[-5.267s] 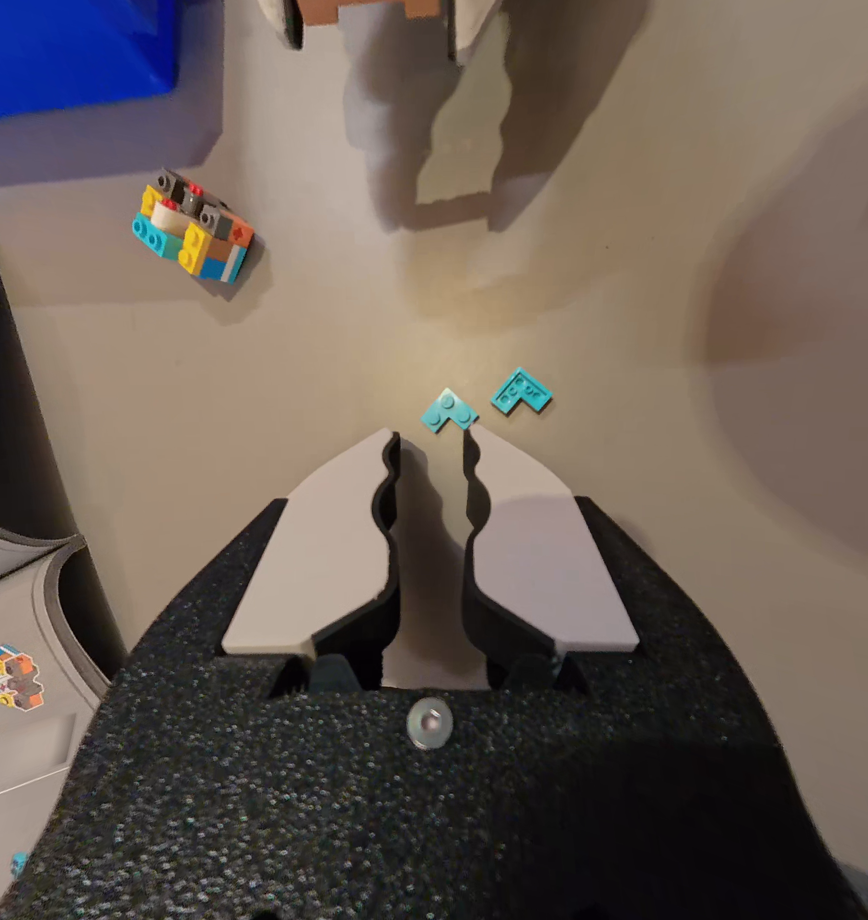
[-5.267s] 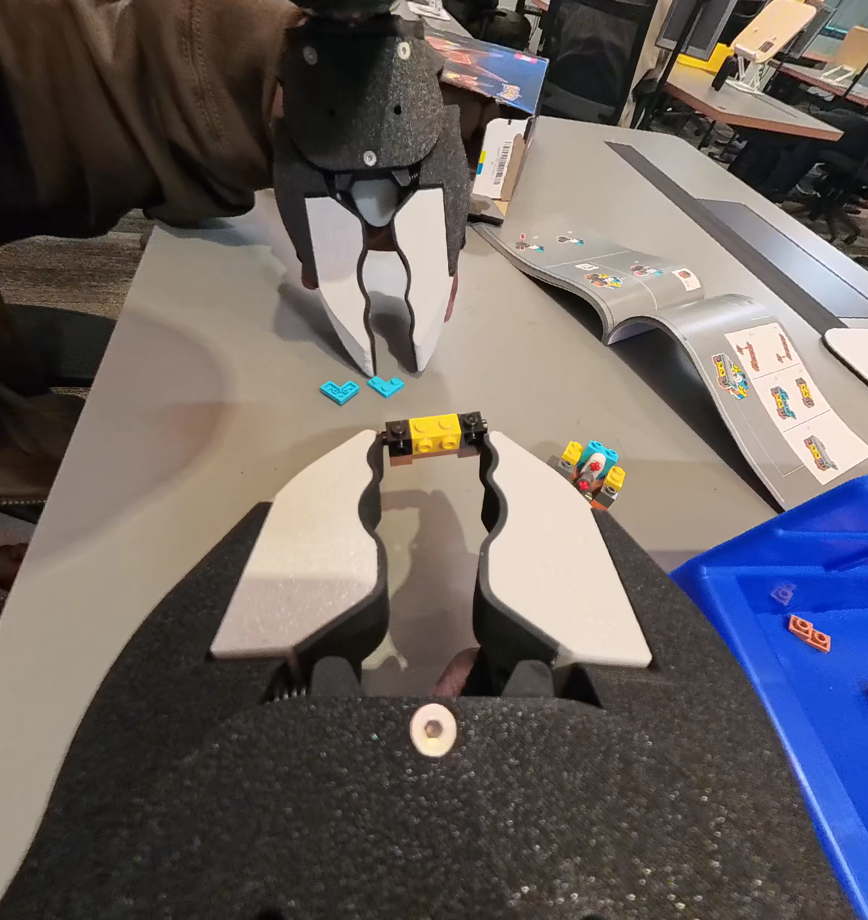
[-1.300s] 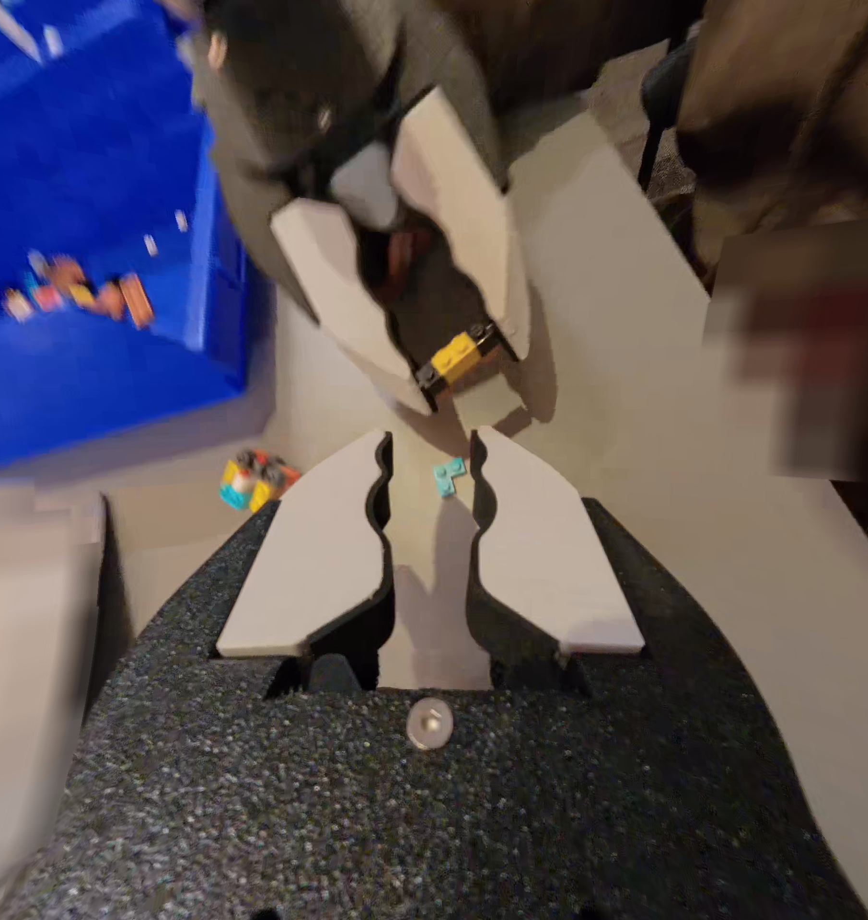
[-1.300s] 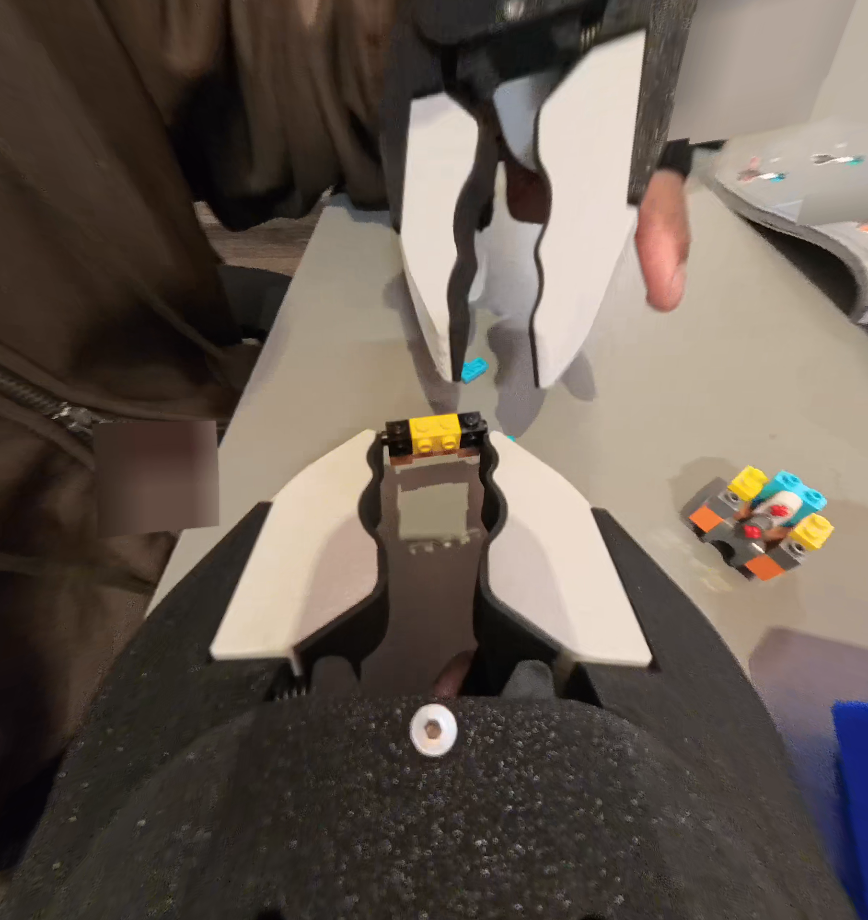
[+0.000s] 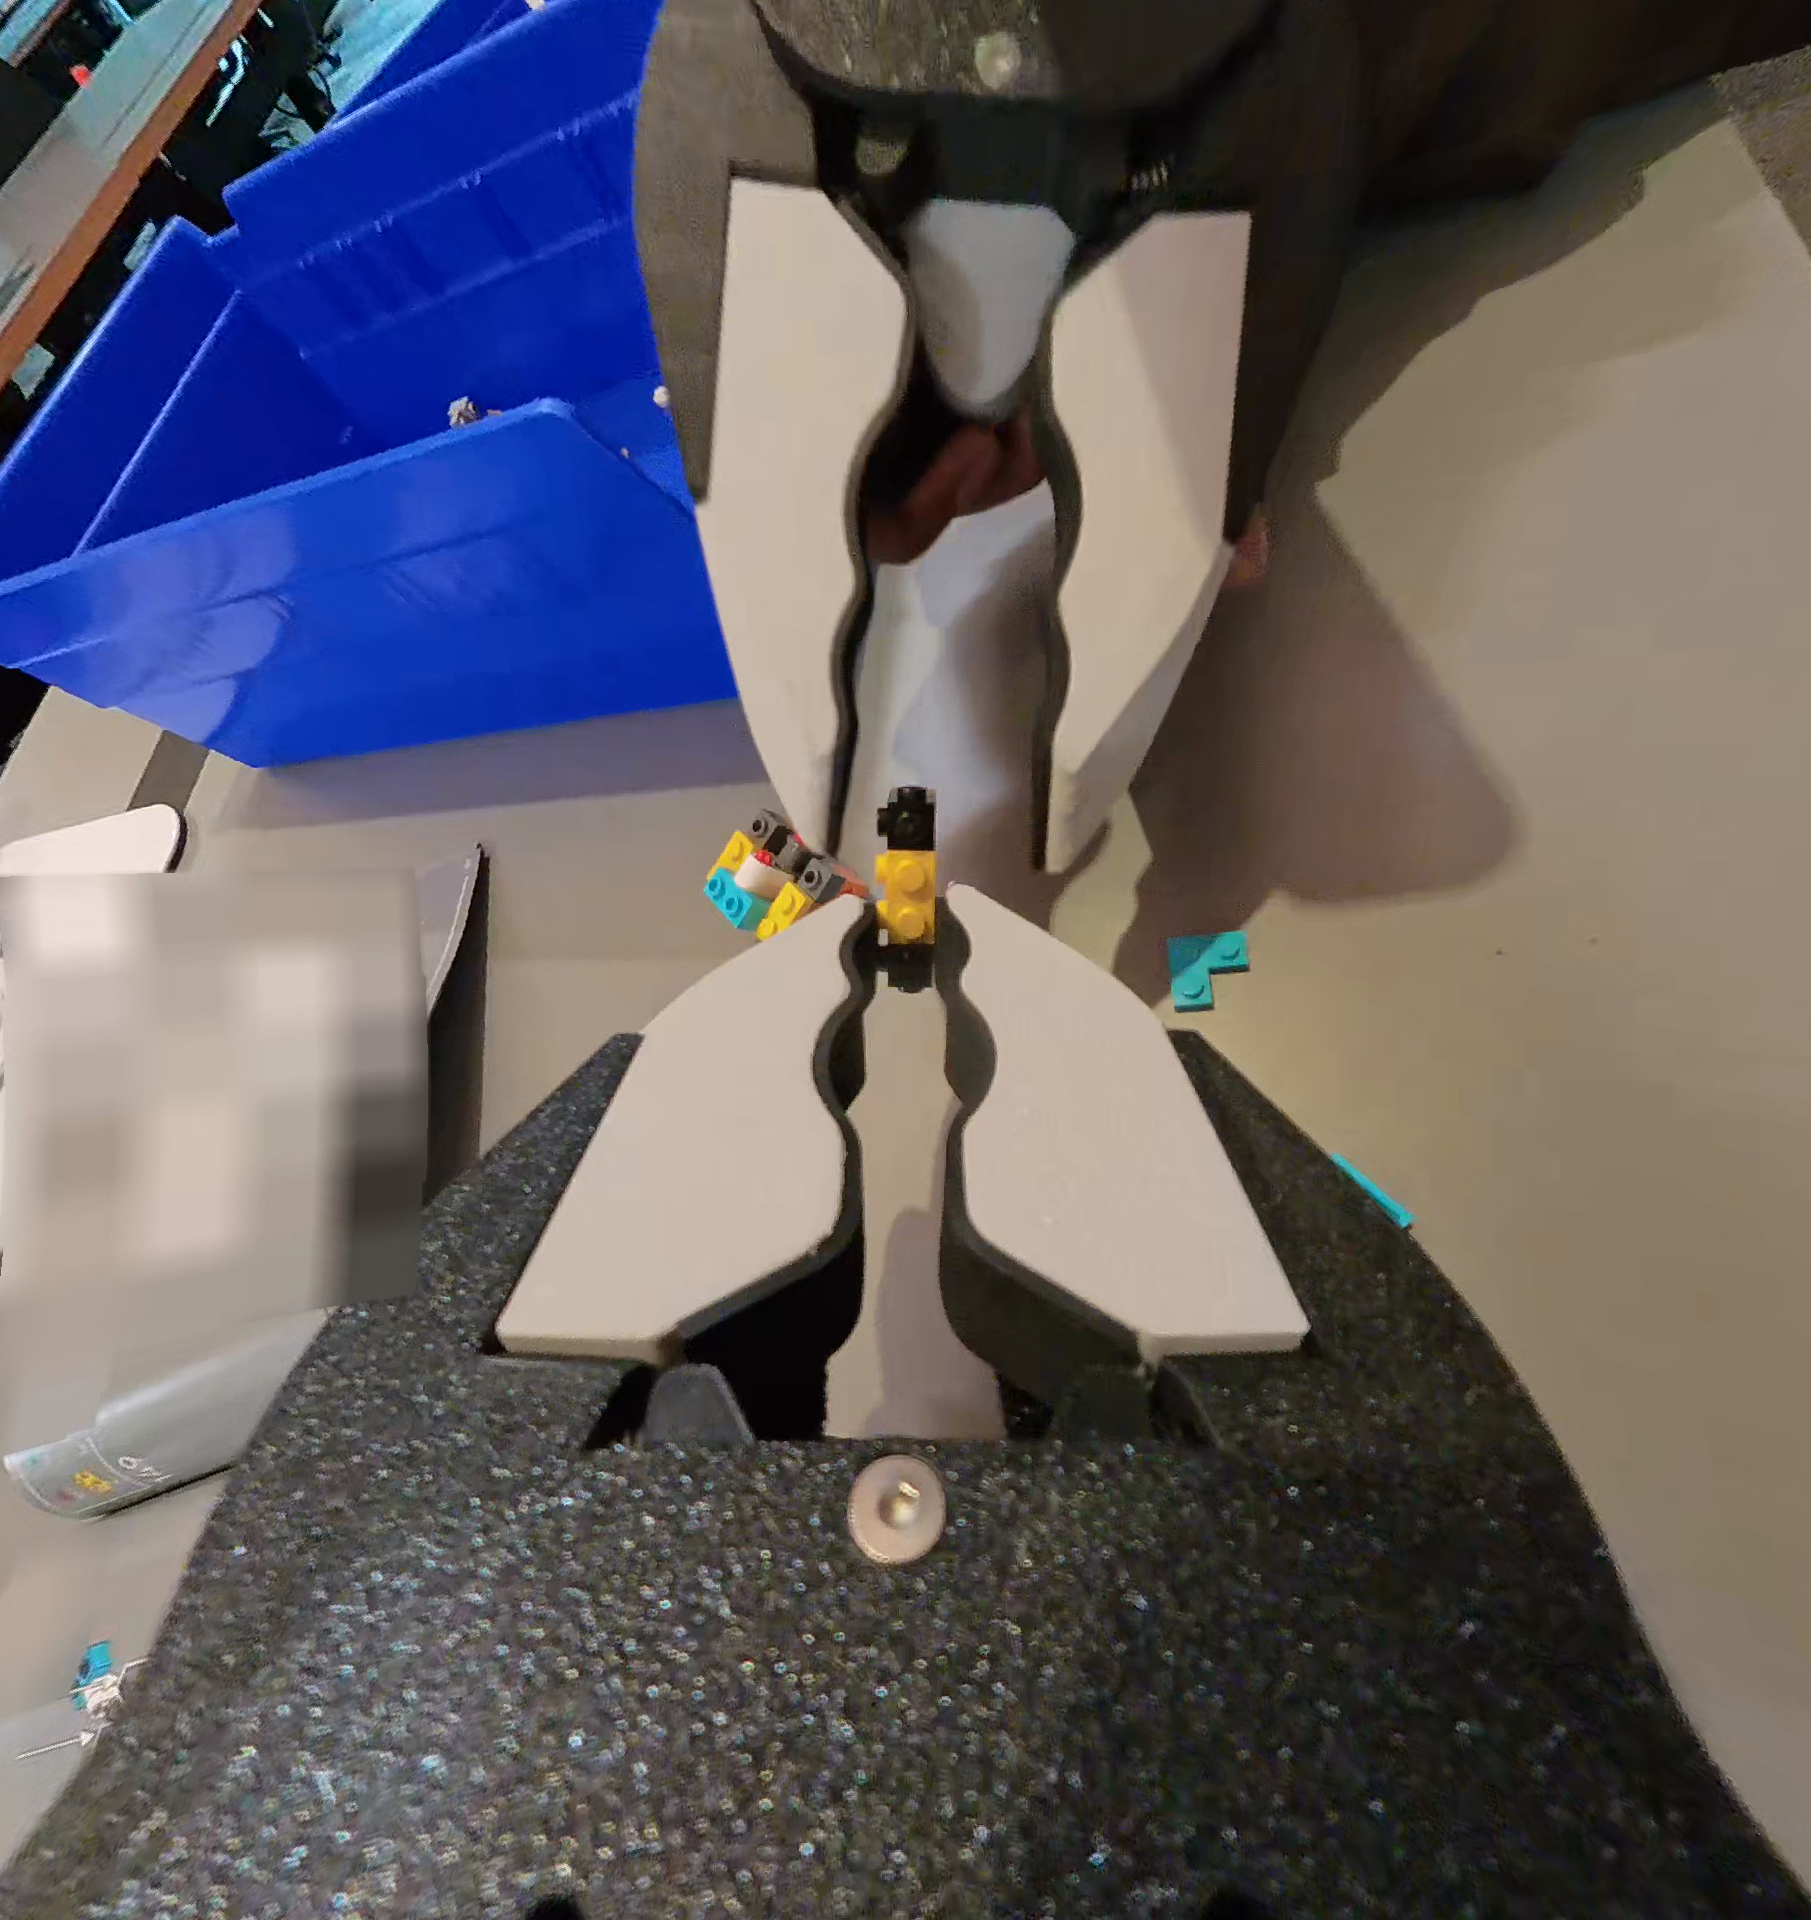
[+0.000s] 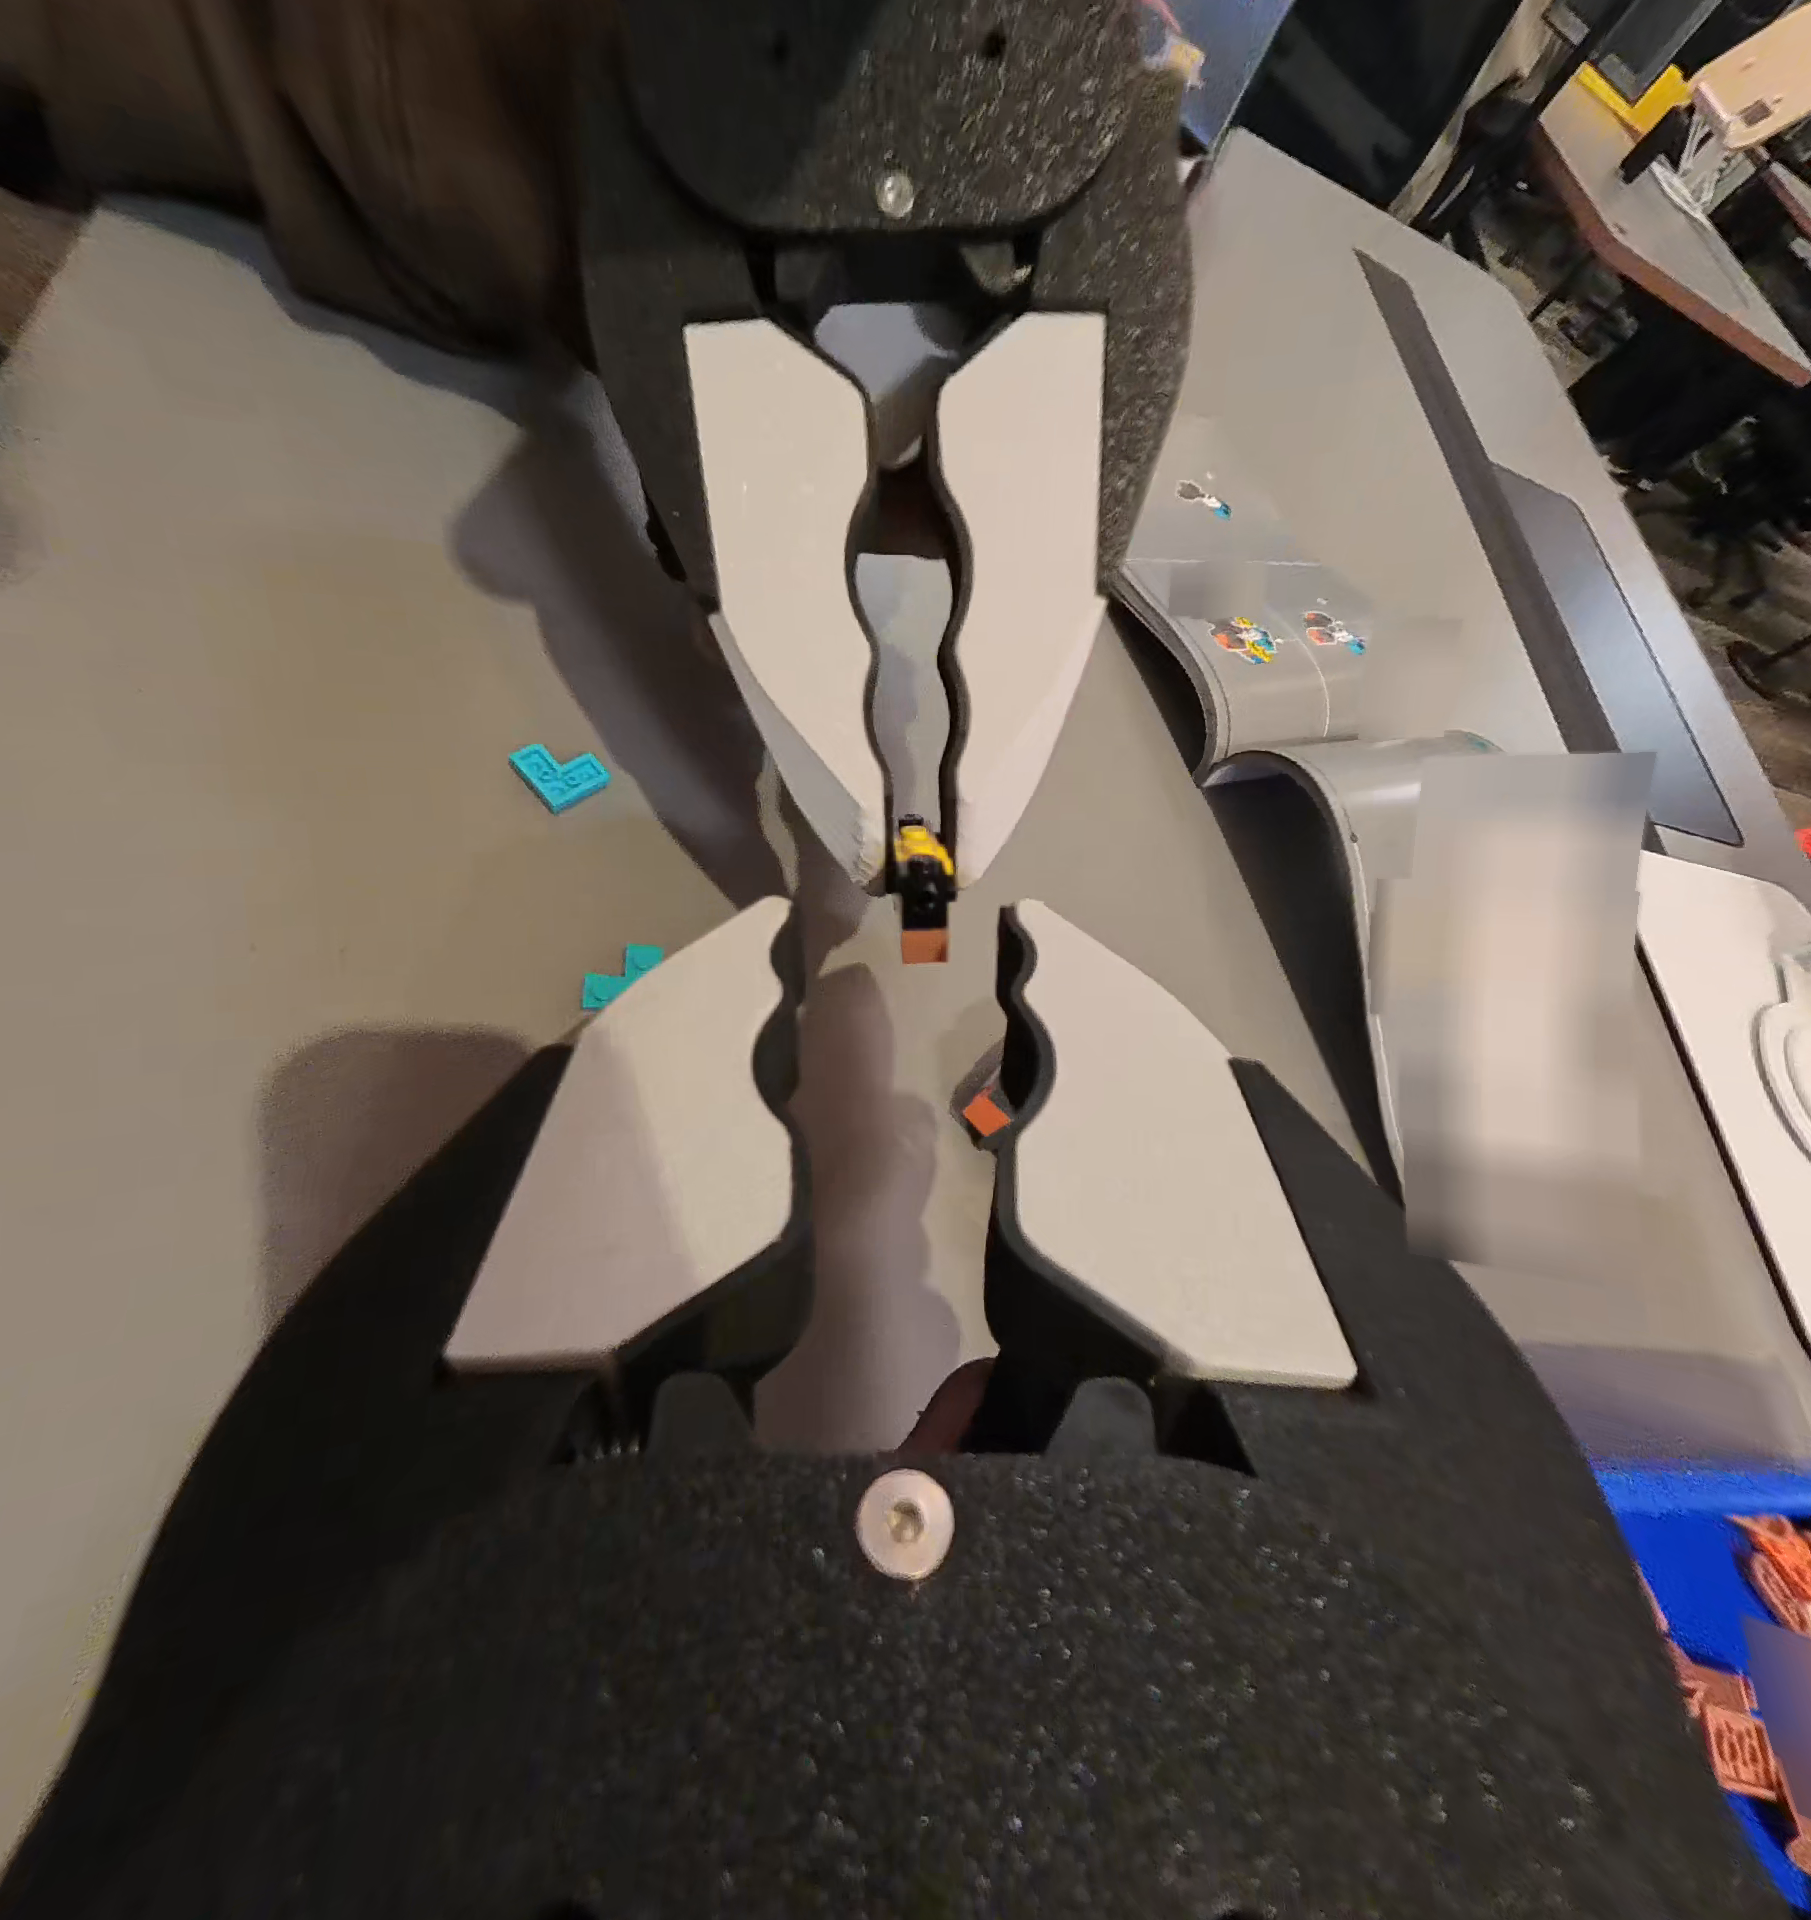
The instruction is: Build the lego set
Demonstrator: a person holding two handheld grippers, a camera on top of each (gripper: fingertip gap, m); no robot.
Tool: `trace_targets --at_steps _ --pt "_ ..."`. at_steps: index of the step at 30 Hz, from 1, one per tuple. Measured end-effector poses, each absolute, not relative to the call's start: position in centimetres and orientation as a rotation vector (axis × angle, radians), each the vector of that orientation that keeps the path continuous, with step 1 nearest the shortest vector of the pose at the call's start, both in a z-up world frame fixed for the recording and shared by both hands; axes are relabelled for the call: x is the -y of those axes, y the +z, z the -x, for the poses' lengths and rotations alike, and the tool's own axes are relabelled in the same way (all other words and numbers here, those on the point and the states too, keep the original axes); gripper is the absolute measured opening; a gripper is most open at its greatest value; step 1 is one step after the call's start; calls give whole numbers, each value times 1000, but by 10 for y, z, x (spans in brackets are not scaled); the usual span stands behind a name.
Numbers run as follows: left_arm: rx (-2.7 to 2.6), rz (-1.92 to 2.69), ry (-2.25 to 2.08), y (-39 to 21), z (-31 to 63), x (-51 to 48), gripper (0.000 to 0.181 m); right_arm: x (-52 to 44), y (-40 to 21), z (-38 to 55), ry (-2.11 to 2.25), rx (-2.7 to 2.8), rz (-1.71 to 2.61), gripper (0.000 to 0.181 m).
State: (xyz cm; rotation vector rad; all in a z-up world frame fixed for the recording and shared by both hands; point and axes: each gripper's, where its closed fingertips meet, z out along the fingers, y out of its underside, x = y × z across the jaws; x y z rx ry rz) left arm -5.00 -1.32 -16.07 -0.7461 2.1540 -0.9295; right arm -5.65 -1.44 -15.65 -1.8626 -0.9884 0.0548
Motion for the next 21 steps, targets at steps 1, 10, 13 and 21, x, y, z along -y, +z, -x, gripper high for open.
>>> trace_targets --at_steps 1,10,13,21 --pt "-2154 747 -929 -160 50 14 10 14 -158 58 48 993 1860 33" --pt "-2163 735 -881 -165 51 14 10 10 -161 56 52 973 1865 10" --pt "-2156 751 -909 -164 53 11 16 10 -161 52 69 956 1881 10" --pt "-2185 693 -849 -174 54 13 15 14 -161 52 136 952 1897 10"
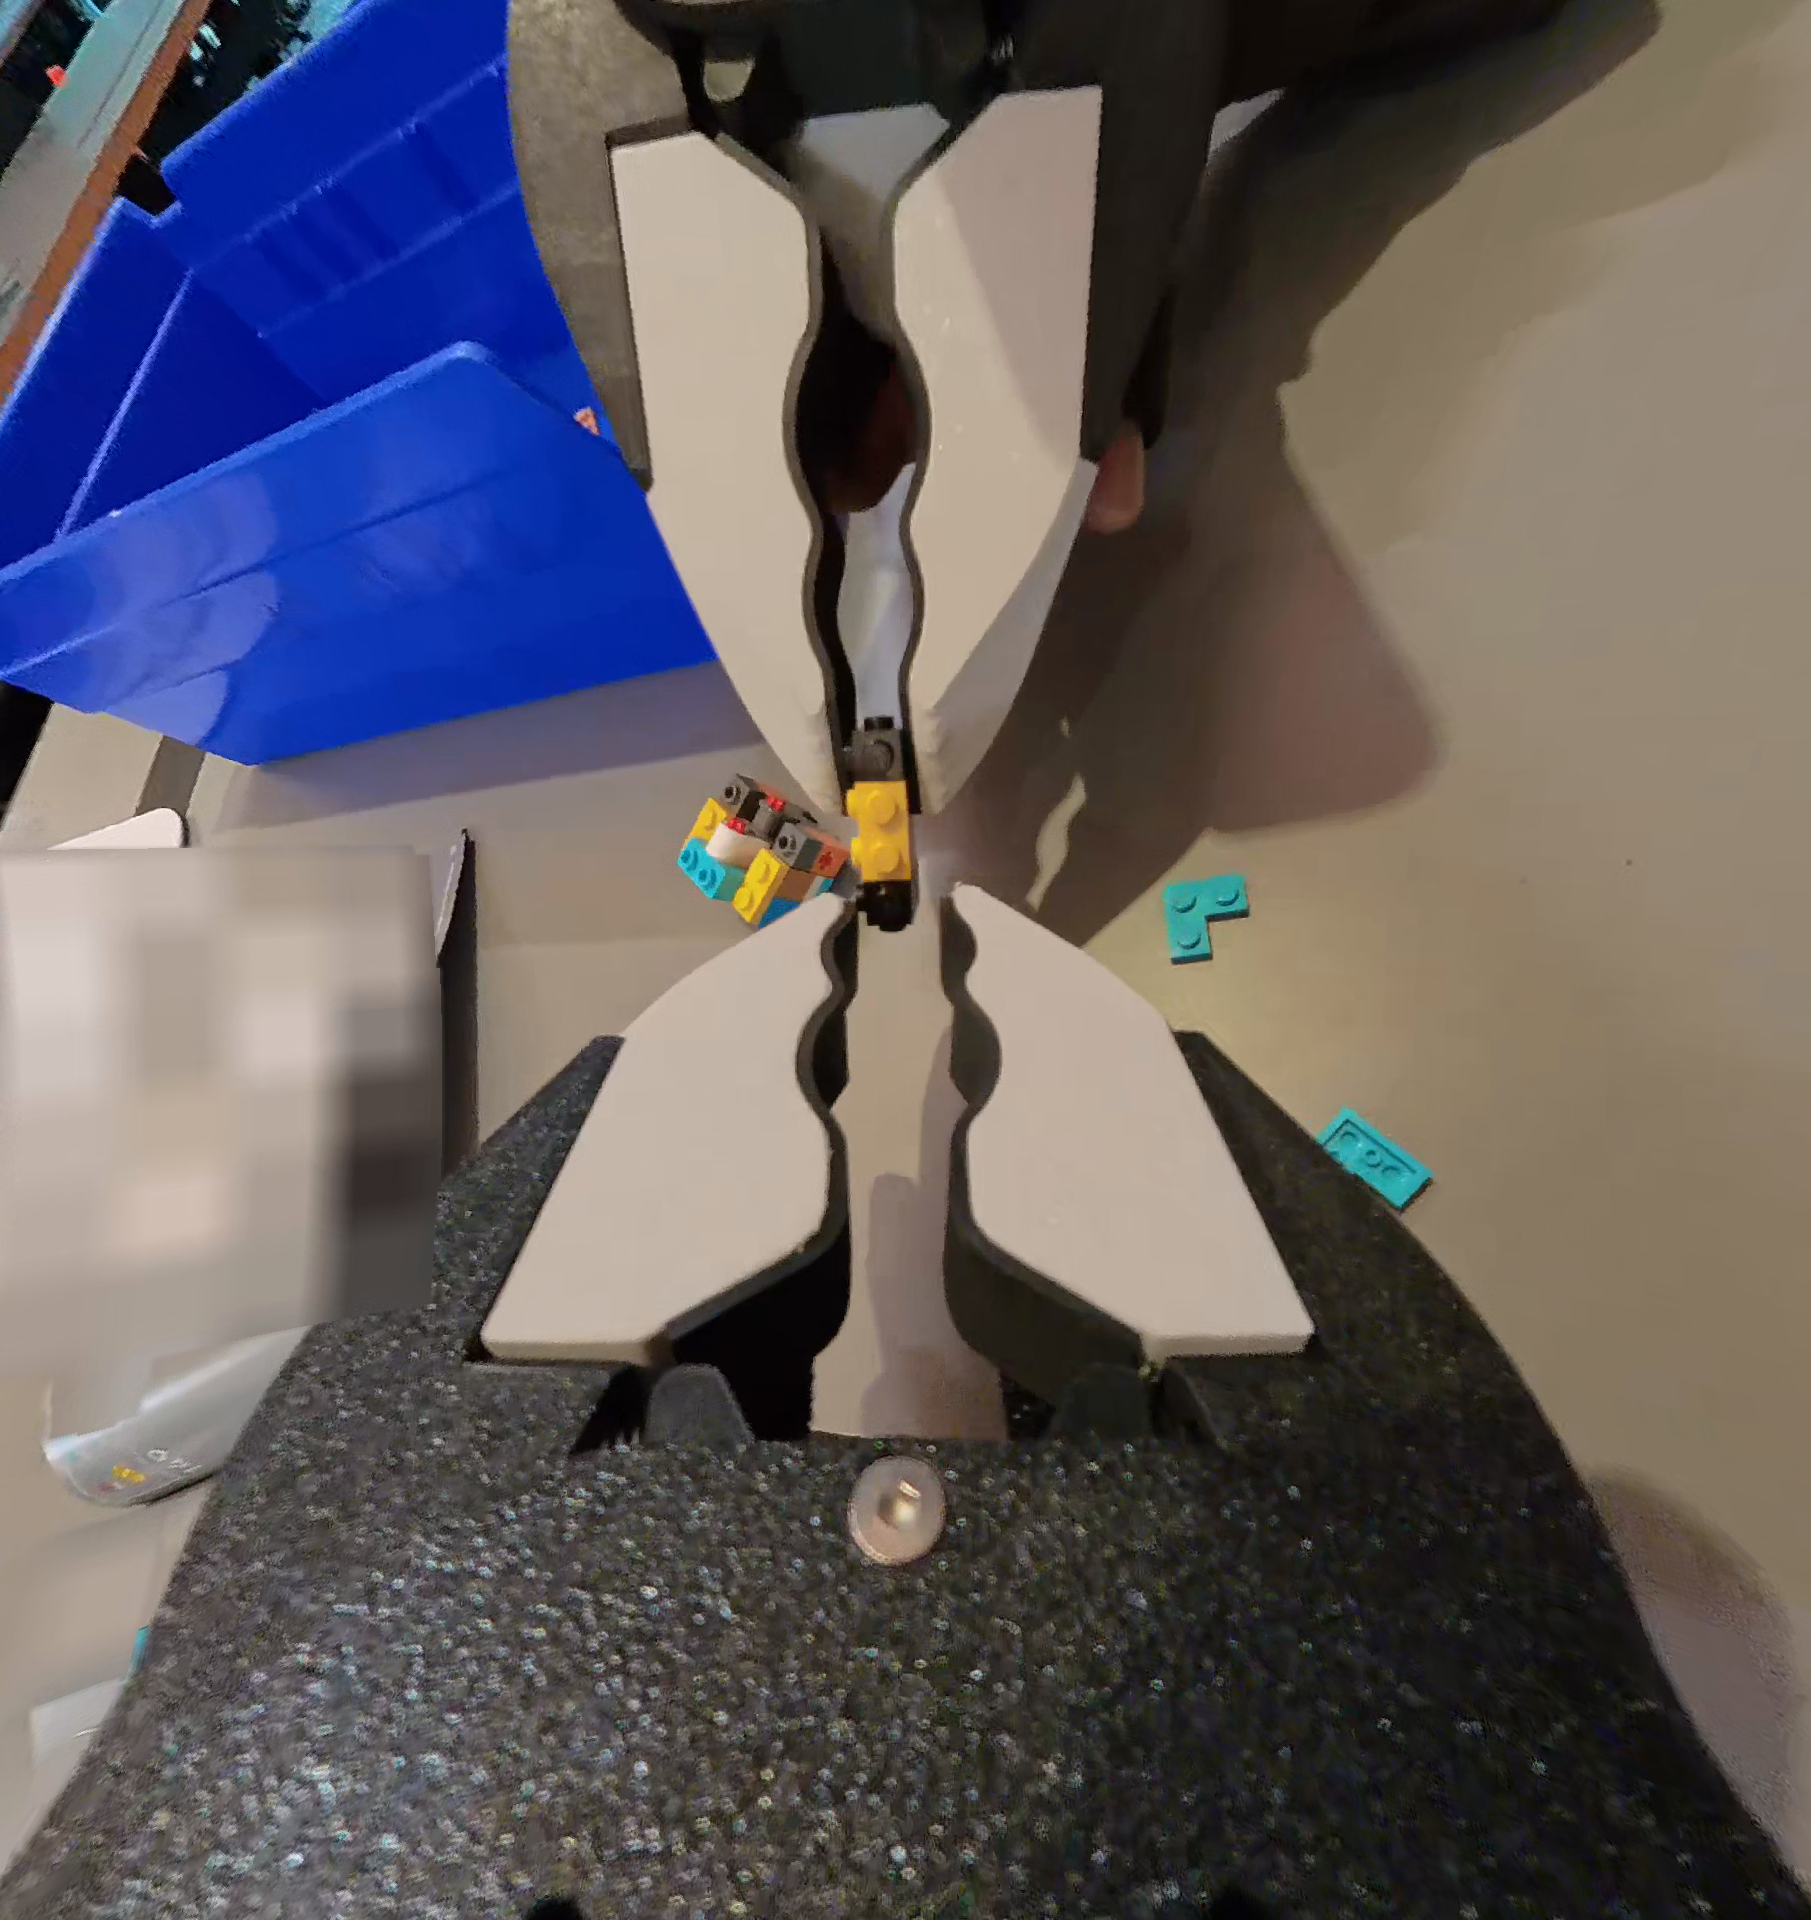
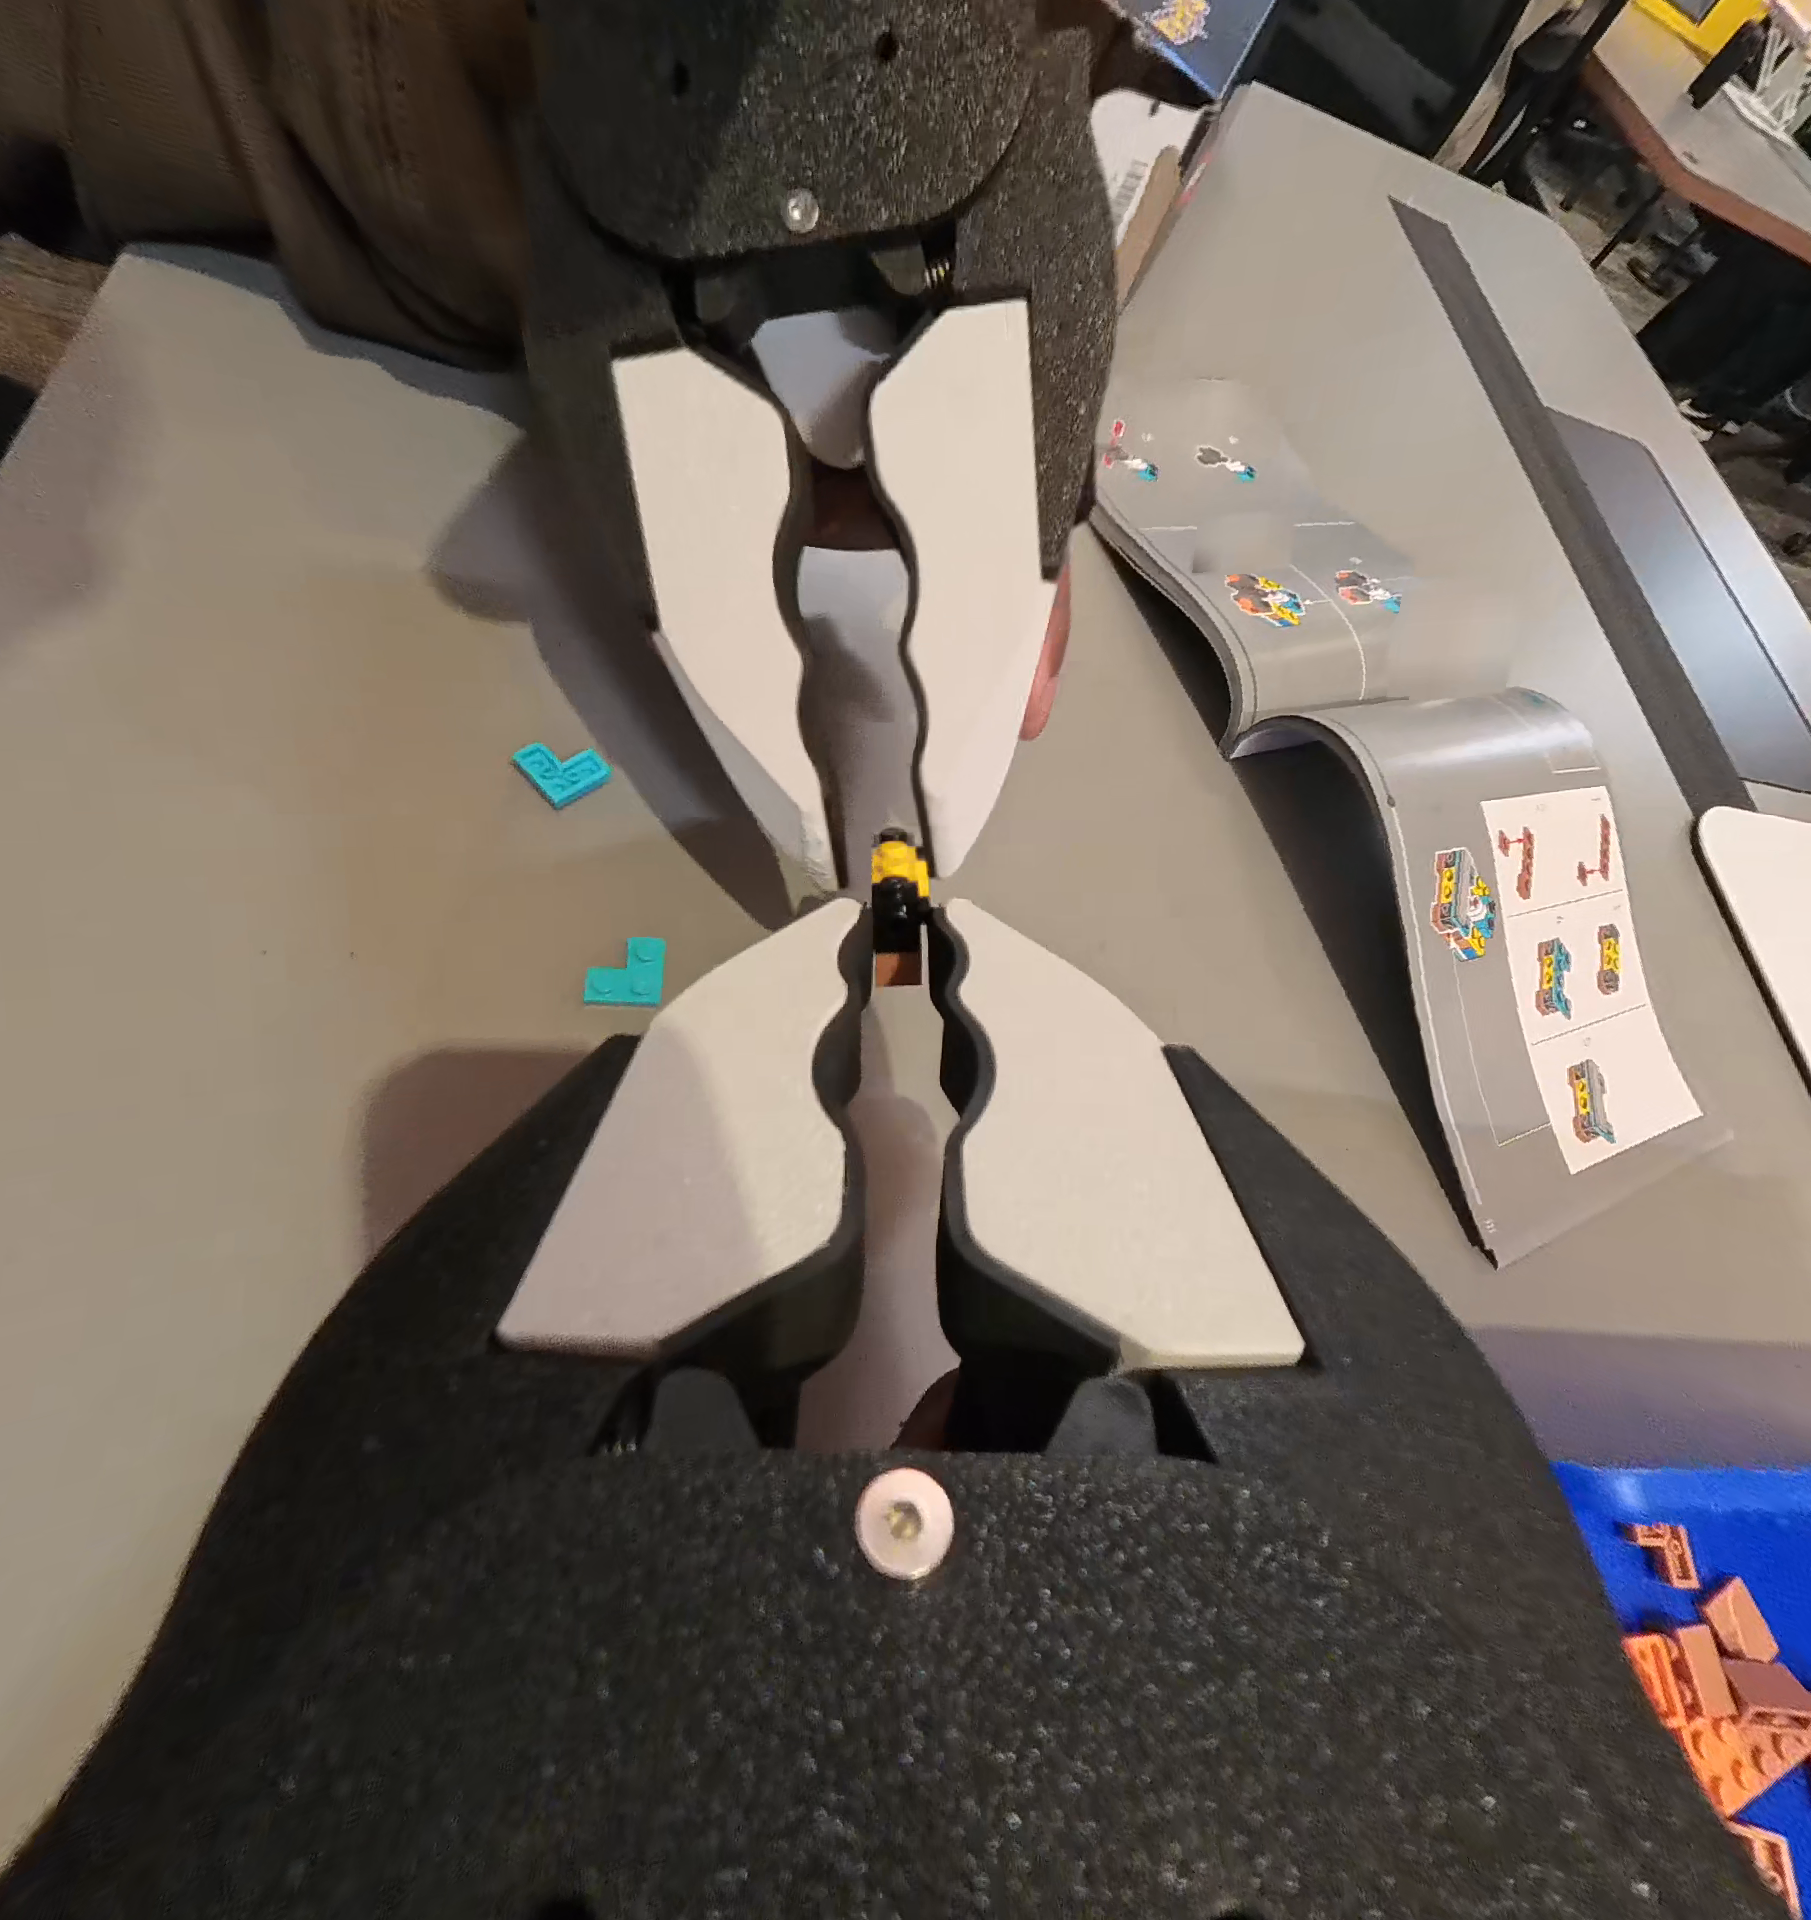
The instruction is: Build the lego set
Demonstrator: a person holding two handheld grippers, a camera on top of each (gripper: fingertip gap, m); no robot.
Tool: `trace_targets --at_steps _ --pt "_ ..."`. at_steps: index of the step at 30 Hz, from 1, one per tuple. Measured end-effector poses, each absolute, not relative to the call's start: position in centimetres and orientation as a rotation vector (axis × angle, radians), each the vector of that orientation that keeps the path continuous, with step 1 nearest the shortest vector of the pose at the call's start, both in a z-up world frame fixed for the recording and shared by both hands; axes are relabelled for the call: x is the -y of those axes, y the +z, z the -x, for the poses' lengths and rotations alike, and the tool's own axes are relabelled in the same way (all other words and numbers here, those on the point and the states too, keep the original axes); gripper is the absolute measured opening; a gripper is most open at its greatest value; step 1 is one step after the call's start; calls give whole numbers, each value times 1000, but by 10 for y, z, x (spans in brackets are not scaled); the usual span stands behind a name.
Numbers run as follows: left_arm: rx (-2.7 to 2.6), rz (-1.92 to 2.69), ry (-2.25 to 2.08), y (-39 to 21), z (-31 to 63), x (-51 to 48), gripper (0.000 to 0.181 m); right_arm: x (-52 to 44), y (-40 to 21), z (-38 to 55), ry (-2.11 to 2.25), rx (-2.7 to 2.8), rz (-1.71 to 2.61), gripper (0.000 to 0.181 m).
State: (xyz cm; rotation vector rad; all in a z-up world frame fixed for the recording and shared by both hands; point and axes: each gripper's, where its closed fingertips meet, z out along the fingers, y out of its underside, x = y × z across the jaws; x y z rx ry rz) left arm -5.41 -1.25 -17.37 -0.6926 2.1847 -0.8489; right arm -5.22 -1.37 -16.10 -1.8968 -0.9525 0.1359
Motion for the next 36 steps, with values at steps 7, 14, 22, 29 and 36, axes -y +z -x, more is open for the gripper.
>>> trace_targets --at_steps 7,14,22,29,36 --pt "-2167 684 -882 -169 54 18 10 14 -159 58 160 943 1884 15" --pt "-2181 721 -883 -172 54 19 13 14 -162 57 138 962 1887 10" --pt "-2335 913 -1019 -188 66 25 27 17 -162 52 161 941 1900 10" --pt "-2261 857 -942 -184 55 25 21 19 -165 54 162 957 1908 10" --pt "-2238 863 -968 -179 54 26 1 17 -167 53 153 944 1919 10"
